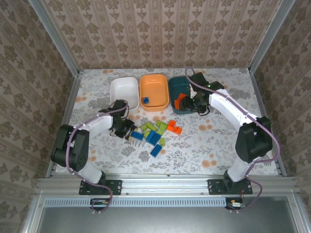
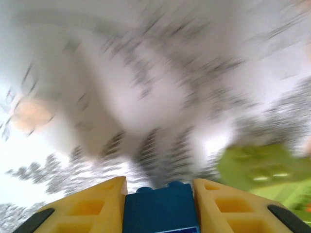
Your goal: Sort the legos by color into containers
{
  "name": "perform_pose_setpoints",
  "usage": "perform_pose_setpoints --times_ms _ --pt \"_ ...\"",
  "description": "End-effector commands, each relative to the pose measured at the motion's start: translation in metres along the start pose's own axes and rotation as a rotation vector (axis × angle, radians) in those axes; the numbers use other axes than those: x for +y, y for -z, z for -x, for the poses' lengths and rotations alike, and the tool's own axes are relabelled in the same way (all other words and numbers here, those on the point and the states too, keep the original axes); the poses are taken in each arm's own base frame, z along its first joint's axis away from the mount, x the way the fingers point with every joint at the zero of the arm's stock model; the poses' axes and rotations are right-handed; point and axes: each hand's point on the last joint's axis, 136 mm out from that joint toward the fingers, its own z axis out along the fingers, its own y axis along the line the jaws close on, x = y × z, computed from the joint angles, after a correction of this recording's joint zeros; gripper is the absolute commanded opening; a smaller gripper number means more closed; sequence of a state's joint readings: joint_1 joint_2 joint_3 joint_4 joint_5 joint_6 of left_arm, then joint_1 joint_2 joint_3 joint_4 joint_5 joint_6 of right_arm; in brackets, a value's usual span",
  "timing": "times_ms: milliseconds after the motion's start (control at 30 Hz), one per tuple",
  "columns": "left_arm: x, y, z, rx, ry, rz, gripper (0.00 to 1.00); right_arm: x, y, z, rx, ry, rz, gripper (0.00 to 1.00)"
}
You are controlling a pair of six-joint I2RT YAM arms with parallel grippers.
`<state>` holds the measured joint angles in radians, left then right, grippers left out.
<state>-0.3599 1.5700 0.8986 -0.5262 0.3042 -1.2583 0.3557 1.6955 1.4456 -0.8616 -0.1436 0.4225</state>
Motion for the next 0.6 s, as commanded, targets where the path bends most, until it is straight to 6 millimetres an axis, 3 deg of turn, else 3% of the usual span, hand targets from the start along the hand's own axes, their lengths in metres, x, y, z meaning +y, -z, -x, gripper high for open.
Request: perform_pose_setpoints --times_ms 0,133,267,433,567 --pt "-0.03 0.036 0.029 -0.085 -0.081 -0.11 0.35 0.01 0.011 -0.011 0.006 0.027 0.036 0.68" --pt "-0.045 0.072 0.068 -0.177 -0.076 -0.162 0.34 0.014 0.008 -0.02 0.025 0.044 0.037 0.68" --pt "-0.069 0.095 0.102 -0.223 -0.055 -0.219 0.35 0.021 0.005 -0.027 0.039 0.056 0.036 0.68" --pt "-0.094 0.102 0.133 -0.248 -0.059 -0.231 0.34 0.029 0.0 -0.034 0.058 0.077 0.03 0.68" --pt "-0.121 0.097 0.138 -0.231 -0.067 -0.281 0.33 0.031 0.0 -0.037 0.062 0.079 0.021 0.68"
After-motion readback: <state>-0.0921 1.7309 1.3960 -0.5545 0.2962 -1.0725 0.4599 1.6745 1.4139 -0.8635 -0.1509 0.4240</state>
